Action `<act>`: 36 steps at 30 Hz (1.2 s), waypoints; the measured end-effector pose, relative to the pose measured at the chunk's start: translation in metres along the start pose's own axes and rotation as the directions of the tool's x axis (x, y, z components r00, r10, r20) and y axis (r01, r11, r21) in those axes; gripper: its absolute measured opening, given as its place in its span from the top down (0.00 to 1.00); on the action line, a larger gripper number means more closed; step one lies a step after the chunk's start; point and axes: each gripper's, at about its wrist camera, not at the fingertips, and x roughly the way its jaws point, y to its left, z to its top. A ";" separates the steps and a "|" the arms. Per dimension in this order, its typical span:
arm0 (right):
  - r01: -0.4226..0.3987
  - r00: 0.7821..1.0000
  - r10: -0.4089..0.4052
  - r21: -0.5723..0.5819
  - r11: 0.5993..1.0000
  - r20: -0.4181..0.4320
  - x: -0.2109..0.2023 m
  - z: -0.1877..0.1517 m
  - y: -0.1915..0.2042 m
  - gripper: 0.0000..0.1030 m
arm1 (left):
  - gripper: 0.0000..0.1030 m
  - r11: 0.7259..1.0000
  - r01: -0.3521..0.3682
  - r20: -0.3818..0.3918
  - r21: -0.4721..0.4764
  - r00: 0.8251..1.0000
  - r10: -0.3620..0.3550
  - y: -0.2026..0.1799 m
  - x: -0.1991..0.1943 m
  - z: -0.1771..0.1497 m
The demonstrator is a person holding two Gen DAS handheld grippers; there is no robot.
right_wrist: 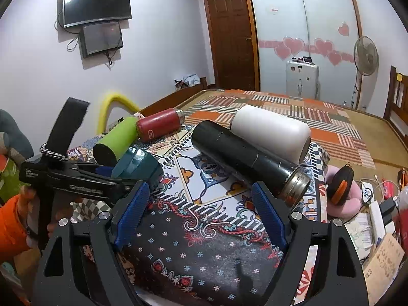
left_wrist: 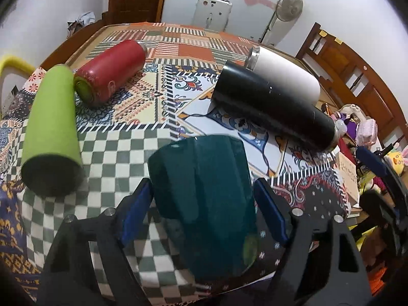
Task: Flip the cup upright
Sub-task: 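Grasp the teal mug with the left gripper while the right gripper releases it, then lower the teal mug upright onto the checkered cloth and open the left gripper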
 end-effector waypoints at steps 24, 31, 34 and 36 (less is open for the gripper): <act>0.006 0.997 -0.006 -0.006 1.000 0.079 -0.010 0.006 0.017 0.18 | 0.28 0.992 -0.019 0.186 0.122 0.982 -0.004 -0.024 -0.049 -0.006; -0.001 0.996 0.000 0.003 1.000 0.094 -0.011 0.010 0.018 0.18 | 0.28 0.992 -0.030 0.206 0.122 0.979 0.004 -0.026 -0.041 0.003; 0.005 0.996 -0.004 -0.006 1.000 0.093 -0.009 0.010 0.020 0.17 | 0.28 0.992 -0.030 0.202 0.125 0.979 0.004 -0.027 -0.038 0.002; 0.008 0.996 -0.007 -0.011 1.000 0.091 -0.008 0.009 0.021 0.17 | 0.28 0.991 -0.040 0.202 0.131 0.979 0.012 -0.026 -0.036 -0.001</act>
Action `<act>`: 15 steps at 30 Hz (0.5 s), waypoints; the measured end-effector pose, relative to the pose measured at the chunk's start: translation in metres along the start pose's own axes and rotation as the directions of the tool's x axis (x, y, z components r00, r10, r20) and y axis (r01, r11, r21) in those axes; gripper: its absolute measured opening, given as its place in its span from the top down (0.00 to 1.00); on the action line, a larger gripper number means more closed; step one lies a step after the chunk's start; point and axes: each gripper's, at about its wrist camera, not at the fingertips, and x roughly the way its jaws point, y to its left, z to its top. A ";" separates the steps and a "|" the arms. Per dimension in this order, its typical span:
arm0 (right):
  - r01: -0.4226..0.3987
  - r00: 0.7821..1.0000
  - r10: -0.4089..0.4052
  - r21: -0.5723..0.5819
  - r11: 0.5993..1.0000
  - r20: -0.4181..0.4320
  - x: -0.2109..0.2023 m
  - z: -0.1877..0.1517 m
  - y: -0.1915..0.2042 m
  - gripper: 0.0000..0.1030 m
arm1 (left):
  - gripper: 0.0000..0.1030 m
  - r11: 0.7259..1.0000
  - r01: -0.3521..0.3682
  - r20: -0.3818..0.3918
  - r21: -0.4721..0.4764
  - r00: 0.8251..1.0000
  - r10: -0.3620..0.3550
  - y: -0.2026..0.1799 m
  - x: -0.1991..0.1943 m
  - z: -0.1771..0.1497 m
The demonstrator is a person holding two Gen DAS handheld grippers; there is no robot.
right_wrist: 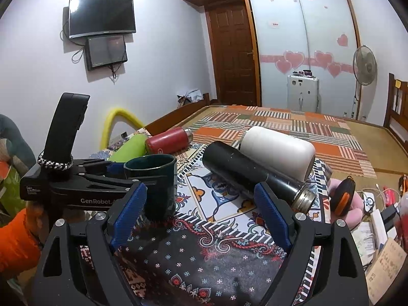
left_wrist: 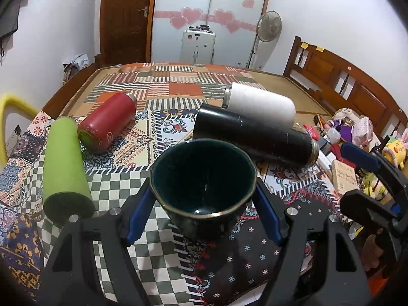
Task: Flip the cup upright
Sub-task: 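Lower the teal mug upright onto the checkered cloth and open the left gripper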
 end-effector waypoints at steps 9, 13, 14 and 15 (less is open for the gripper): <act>-0.011 1.000 0.011 0.008 1.000 -0.002 0.001 -0.001 0.002 0.17 | 0.27 1.000 -0.015 0.020 0.028 1.000 0.015 -0.006 -0.004 -0.007; -0.010 1.000 0.010 0.012 1.000 -0.003 0.000 -0.002 0.002 0.17 | 0.27 0.999 -0.029 0.015 0.036 0.999 0.029 -0.010 -0.001 -0.006; -0.009 1.000 0.009 0.014 1.000 -0.003 0.000 -0.002 0.002 0.17 | 0.27 0.999 -0.030 0.014 0.040 0.999 0.029 -0.011 0.000 -0.005; -0.010 1.000 0.010 0.016 1.000 -0.002 -0.001 -0.002 0.002 0.16 | 0.27 0.999 -0.026 0.013 0.043 1.000 0.026 -0.012 0.000 -0.005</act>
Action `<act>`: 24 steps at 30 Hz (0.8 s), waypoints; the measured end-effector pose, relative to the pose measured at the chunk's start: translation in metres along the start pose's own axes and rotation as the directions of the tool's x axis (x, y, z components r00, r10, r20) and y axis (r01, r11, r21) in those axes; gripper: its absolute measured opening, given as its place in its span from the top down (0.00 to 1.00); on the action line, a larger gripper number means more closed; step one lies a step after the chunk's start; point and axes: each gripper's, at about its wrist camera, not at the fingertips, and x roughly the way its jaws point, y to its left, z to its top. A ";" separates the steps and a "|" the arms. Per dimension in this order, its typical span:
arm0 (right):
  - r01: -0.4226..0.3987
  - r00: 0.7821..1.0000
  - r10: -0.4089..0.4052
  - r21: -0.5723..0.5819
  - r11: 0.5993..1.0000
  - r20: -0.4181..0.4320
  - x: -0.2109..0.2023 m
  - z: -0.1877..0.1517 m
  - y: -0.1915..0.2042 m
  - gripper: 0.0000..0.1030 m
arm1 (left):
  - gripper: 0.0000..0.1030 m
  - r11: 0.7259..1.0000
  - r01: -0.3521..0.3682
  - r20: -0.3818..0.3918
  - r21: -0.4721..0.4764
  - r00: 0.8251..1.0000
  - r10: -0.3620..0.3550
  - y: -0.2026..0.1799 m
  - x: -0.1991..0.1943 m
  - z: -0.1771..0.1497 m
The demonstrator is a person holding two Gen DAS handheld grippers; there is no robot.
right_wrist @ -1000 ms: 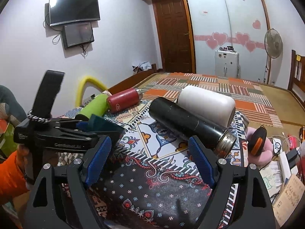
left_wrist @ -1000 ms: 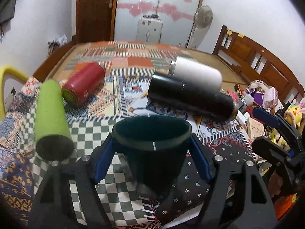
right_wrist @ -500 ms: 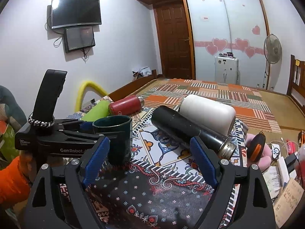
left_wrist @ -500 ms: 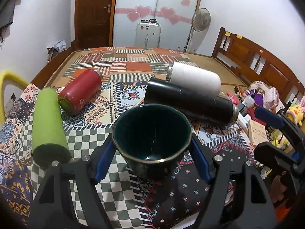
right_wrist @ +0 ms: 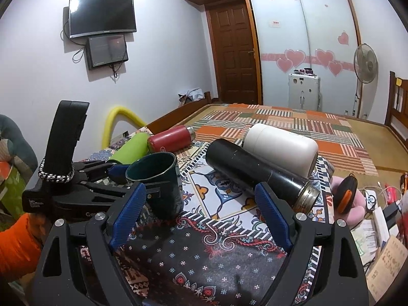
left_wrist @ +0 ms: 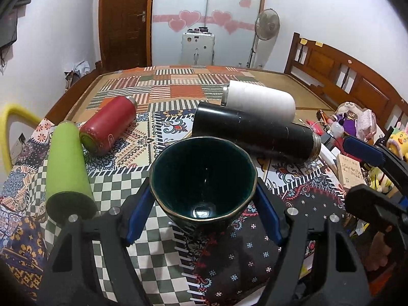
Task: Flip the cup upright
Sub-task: 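Lower the teal mug upright onto the checkered cloth and open the left gripper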
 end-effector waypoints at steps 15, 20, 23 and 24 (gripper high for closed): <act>0.021 0.997 -0.022 0.005 1.000 0.075 -0.033 0.011 0.014 0.16 | 0.27 0.999 0.010 0.128 -0.053 0.992 -0.003 0.010 -0.073 -0.011; 0.037 0.988 -0.037 -0.003 0.999 0.149 -0.060 0.022 0.031 0.16 | 0.27 0.999 -0.021 0.276 -0.049 0.961 0.033 0.006 -0.133 -0.012; 0.057 0.979 -0.053 -0.018 0.998 0.197 -0.076 0.025 0.043 0.16 | 0.27 0.998 -0.053 0.355 -0.040 0.933 0.064 -0.002 -0.161 -0.014; 0.062 0.974 -0.056 -0.023 0.998 0.218 -0.084 0.027 0.049 0.16 | 0.27 0.998 -0.060 0.386 -0.036 0.920 0.069 -0.005 -0.172 -0.016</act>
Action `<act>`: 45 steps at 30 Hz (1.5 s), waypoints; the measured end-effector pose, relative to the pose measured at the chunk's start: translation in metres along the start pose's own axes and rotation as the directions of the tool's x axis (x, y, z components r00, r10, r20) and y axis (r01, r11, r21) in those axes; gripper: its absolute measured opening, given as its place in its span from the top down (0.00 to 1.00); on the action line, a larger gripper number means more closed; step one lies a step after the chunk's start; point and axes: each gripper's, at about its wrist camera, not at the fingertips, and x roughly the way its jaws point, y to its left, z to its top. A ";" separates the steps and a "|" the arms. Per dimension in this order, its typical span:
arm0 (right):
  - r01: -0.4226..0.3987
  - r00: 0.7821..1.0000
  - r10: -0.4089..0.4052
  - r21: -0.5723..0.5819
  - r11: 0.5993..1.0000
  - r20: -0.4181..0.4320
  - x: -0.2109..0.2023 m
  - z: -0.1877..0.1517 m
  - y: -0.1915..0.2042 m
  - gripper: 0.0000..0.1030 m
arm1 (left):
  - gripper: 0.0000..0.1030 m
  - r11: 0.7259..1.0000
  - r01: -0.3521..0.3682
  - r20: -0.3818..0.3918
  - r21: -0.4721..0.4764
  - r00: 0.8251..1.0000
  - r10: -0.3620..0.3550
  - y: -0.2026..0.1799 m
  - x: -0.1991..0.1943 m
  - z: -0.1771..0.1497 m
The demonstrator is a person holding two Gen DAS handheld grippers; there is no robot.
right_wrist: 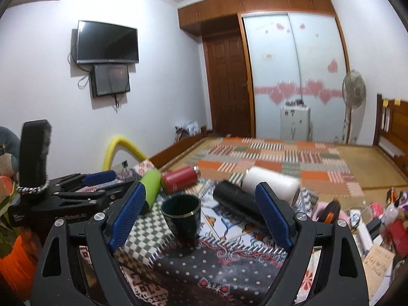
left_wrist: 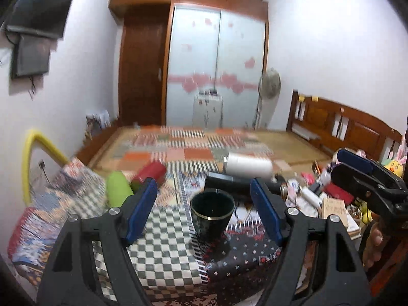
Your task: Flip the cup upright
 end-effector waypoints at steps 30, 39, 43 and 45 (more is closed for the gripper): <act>0.059 0.983 -0.061 0.021 0.998 0.171 -0.062 -0.004 0.039 0.00 | 0.00 0.993 -0.119 0.249 0.009 0.962 0.113 -0.017 -0.097 -0.012; 0.065 0.983 -0.066 0.013 0.998 0.169 -0.066 -0.005 0.043 0.00 | 0.00 0.993 -0.119 0.245 0.012 0.963 0.112 -0.017 -0.095 -0.012; 0.068 0.983 -0.069 0.011 0.998 0.169 -0.066 -0.005 0.043 0.00 | 0.00 0.993 -0.119 0.241 0.011 0.964 0.113 -0.015 -0.094 -0.013; 0.068 0.983 -0.069 0.011 0.998 0.170 -0.067 -0.005 0.043 0.00 | 0.00 0.993 -0.119 0.240 0.010 0.964 0.113 -0.016 -0.094 -0.013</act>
